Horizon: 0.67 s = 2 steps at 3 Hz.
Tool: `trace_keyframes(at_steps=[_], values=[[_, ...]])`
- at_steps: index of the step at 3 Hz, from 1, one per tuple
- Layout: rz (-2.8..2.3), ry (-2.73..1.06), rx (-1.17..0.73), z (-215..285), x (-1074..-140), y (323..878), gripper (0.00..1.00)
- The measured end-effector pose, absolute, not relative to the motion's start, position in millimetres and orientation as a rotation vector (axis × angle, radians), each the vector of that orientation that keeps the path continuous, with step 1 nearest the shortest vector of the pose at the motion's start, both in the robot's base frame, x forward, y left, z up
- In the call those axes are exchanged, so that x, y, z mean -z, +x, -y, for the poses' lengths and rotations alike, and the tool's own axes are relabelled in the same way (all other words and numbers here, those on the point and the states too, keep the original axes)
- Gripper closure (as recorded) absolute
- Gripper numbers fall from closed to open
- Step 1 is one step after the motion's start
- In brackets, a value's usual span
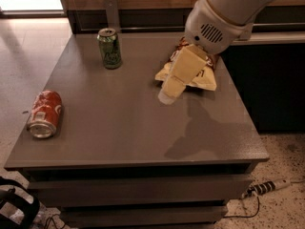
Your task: Place coke can upright
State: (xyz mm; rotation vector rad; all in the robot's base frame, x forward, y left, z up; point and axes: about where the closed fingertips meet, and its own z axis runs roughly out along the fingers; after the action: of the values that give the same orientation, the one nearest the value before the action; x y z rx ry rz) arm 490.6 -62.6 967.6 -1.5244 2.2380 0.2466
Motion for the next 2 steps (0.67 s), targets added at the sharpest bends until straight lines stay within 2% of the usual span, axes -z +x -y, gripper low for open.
trace_keyframes(at_steps=[2], values=[[-2.262,-1.505,-0.352,-35.7,-962.4,489.7,0.0]])
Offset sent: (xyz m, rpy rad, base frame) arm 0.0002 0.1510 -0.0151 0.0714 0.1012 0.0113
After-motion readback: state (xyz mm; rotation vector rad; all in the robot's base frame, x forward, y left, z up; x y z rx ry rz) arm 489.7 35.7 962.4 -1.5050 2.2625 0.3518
